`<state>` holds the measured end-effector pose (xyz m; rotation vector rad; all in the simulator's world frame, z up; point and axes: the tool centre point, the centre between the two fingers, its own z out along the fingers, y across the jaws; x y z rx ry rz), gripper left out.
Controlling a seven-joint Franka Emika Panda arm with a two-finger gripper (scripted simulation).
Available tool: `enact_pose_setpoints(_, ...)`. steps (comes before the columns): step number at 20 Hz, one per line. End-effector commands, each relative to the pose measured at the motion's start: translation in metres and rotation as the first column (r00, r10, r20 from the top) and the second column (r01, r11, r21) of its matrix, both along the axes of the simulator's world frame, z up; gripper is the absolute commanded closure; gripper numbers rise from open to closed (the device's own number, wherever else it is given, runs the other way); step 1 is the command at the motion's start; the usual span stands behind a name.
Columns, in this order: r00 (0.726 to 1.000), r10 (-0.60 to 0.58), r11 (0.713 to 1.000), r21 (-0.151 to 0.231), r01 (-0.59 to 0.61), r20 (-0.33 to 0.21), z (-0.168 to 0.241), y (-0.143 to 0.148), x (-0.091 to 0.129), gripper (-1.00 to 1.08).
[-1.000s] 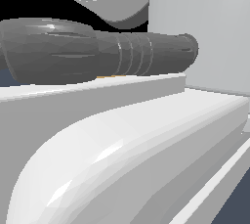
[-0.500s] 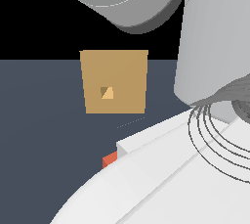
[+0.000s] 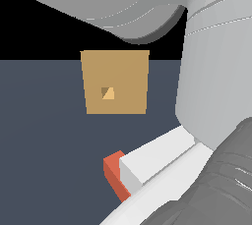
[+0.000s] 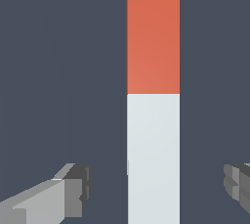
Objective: Insert the peg into the horizontal hole in a box.
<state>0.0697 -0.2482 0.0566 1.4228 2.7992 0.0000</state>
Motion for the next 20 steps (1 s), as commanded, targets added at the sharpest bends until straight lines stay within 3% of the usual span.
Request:
enact_pose_setpoints(1, 1.000, 0.001, 1.000, 0.001, -0.001, -0.002, -0.013, 0.000, -0.001, -0.92)
enact_pose_setpoints(12, 1.000, 0.002, 1.000, 0.001, -0.002, -0.001, -0.039, 0.000, 0.000, -0.92)
enact_pose_setpoints(13, 1.000, 0.002, 1.000, 0.001, -0.002, -0.001, -0.039, 0.000, 0.000, 1.08)
enact_pose_setpoints(20, 1.000, 0.002, 1.000, 0.001, -0.002, -0.001, -0.039, 0.000, 0.000, 1.08)
